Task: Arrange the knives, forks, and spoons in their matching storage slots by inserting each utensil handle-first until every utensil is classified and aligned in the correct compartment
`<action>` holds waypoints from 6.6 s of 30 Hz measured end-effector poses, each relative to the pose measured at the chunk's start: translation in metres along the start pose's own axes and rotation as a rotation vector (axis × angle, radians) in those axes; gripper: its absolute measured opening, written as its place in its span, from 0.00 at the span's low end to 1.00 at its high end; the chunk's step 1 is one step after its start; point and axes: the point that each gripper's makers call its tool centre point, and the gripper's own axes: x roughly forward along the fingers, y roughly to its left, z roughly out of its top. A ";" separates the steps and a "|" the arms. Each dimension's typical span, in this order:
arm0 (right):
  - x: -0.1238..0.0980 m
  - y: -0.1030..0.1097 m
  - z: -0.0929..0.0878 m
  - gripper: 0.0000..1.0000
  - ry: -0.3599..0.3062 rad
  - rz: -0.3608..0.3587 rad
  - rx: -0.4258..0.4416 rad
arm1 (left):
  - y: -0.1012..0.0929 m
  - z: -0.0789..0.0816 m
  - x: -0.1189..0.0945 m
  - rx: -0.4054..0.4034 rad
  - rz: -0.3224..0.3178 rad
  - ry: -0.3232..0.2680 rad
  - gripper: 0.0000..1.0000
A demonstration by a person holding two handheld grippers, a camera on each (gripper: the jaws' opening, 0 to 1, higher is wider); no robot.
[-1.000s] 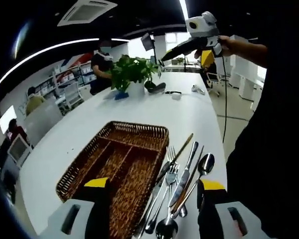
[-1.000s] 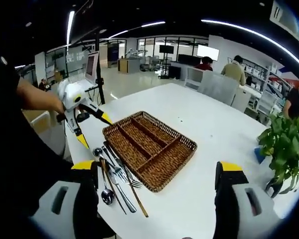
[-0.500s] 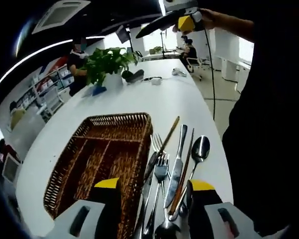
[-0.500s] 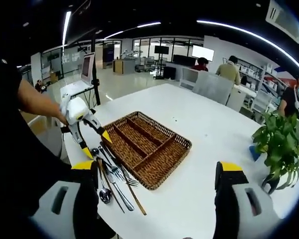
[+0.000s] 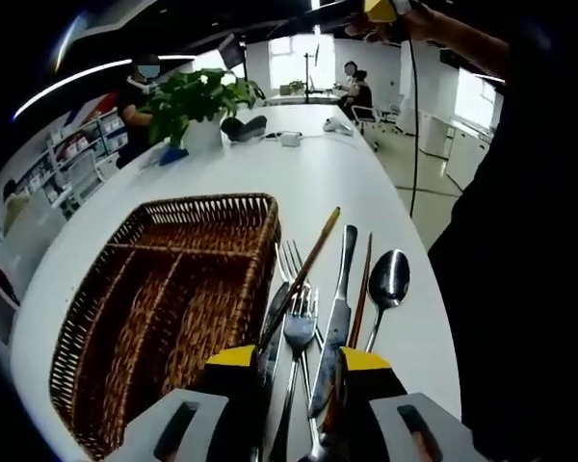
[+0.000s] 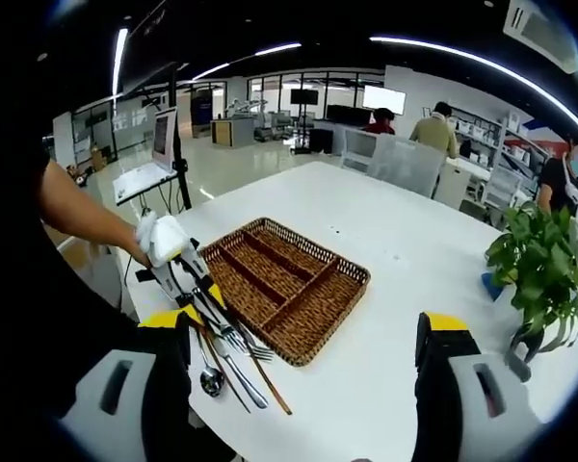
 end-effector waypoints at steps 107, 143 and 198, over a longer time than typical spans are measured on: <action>0.006 -0.003 0.004 0.97 -0.046 0.021 0.032 | -0.007 0.005 -0.039 0.053 -0.132 0.295 0.00; 0.009 0.005 -0.013 0.99 0.029 0.062 0.008 | 0.042 0.060 -0.108 0.154 0.002 0.338 0.00; 0.021 -0.001 -0.010 0.99 0.032 0.031 0.054 | 0.119 0.085 -0.119 0.199 0.034 0.371 0.00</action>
